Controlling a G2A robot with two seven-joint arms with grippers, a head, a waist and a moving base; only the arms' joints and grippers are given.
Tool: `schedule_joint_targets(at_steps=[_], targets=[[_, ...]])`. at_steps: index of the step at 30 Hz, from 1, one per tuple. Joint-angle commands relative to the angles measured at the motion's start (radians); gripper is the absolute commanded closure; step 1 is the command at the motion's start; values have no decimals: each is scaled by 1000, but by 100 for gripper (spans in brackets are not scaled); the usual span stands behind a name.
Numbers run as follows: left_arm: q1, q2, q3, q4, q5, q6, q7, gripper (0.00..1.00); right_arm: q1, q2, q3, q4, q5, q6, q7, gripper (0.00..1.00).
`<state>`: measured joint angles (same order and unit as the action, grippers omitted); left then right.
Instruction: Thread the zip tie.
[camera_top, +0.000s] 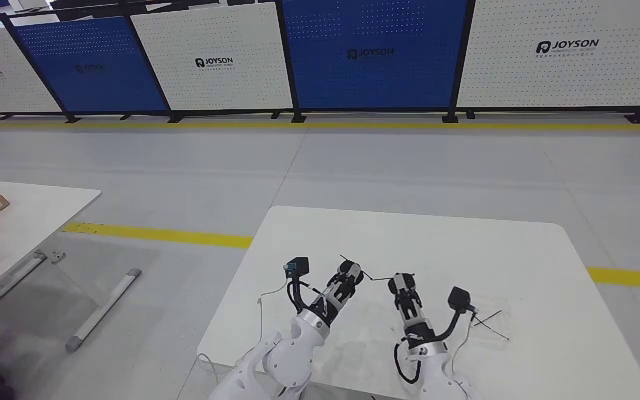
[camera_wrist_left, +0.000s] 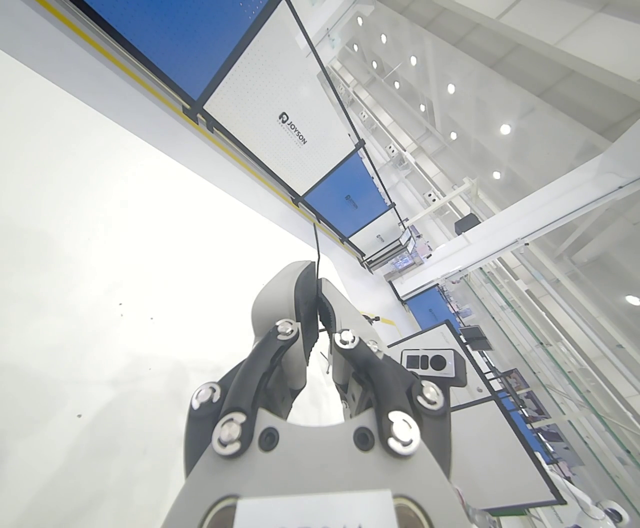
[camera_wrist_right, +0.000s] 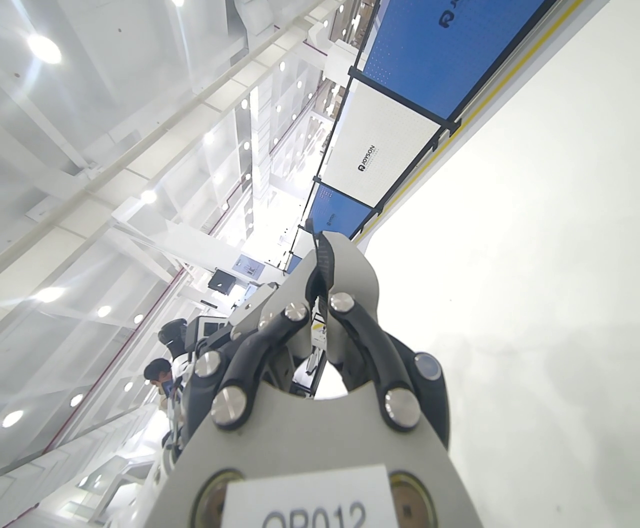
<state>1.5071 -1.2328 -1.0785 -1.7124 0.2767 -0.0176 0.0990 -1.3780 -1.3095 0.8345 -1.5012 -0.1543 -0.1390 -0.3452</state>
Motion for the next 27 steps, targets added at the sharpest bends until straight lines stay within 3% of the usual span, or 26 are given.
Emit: schedule_joint_targets(at_steps=[1,27], targets=[[0,0,0,0,0,0,0,100,-2,-3,5,1,0,-3,7,100],[0,0,0,0,0,0,0,100,-19,-39,48,5,-41,13,35,100]])
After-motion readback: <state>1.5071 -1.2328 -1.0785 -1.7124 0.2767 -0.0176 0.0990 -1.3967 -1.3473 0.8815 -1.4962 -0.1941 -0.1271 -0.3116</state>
